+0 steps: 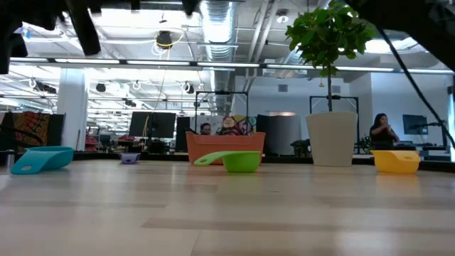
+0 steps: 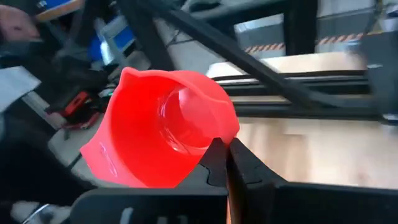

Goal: Nest measuring cups in basket
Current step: Stack the red measuring cup on top of the orange measuring cup

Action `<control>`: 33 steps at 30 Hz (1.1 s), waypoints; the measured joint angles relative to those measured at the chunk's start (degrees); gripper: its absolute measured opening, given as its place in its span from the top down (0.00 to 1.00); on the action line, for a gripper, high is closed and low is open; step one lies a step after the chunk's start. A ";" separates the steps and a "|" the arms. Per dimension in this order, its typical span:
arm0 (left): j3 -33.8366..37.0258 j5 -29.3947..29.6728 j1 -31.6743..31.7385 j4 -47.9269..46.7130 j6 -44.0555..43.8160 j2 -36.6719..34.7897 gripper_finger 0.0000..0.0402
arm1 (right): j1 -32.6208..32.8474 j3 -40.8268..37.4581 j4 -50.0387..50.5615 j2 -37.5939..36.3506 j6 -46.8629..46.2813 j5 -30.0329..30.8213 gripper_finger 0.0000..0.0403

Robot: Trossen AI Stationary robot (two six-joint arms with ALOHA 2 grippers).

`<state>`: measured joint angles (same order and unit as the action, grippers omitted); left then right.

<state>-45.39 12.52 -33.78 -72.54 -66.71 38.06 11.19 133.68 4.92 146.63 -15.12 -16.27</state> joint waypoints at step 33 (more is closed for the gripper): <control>0.02 -8.88 0.00 8.02 -4.09 7.24 1.00 | 0.54 -0.23 -5.14 4.22 5.60 -0.09 0.97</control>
<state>-45.36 3.64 -33.78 -64.53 -70.80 45.30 11.73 133.46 -0.22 150.84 -9.53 -16.36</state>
